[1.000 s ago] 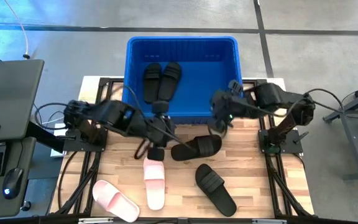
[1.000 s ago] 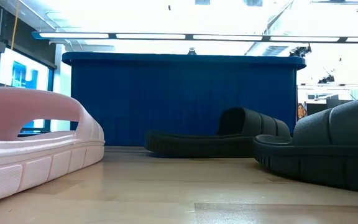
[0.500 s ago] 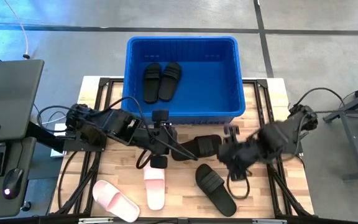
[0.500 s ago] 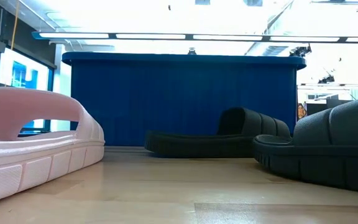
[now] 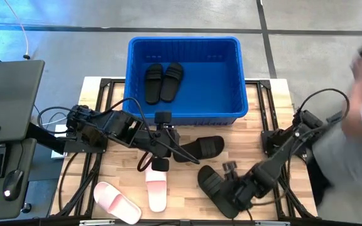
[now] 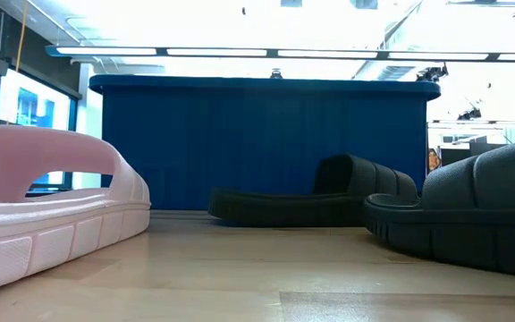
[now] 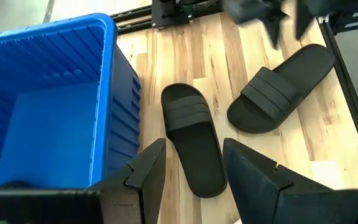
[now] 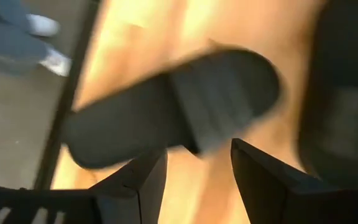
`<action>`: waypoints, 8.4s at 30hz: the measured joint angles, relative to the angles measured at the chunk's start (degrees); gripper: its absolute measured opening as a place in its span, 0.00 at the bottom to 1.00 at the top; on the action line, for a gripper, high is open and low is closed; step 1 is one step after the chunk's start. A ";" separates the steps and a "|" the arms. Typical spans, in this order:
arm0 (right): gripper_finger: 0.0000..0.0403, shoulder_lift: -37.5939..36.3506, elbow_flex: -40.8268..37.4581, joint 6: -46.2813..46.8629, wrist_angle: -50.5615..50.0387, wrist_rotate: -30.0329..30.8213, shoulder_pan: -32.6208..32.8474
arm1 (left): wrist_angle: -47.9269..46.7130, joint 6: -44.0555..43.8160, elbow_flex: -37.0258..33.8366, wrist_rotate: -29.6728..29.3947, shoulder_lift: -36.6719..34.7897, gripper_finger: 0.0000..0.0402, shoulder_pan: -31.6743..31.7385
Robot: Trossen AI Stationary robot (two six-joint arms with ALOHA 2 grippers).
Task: Pick and place slides into bin
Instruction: Put the black slide into the blue bin
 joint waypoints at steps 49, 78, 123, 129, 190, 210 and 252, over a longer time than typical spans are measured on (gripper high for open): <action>0.20 8.07 -15.62 -9.64 20.17 16.10 -1.70 | 0.09 -2.94 0.00 -4.66 -0.02 0.37 0.04; 0.00 7.68 32.72 -6.16 3.40 27.09 -1.55 | 6.41 5.93 4.22 -2.67 -4.42 0.37 0.00; 0.00 7.76 6.33 -54.94 36.78 29.31 -70.79 | 26.88 48.76 4.66 -52.62 -10.60 0.37 0.03; 0.00 7.76 -8.07 -59.93 59.15 24.73 -73.27 | 26.88 49.84 4.66 -58.11 -10.60 0.37 0.04; 0.54 20.70 -4.13 -42.01 56.22 17.61 -73.10 | 26.75 50.64 4.63 -56.88 -11.58 0.37 0.04; 0.54 -10.23 -4.09 -34.97 53.08 9.95 -61.06 | 11.63 38.89 4.61 -30.75 -11.51 0.37 0.04; 0.54 -27.96 -4.16 -0.92 42.62 9.24 -38.18 | 33.18 50.60 -22.53 -0.31 20.35 0.37 4.98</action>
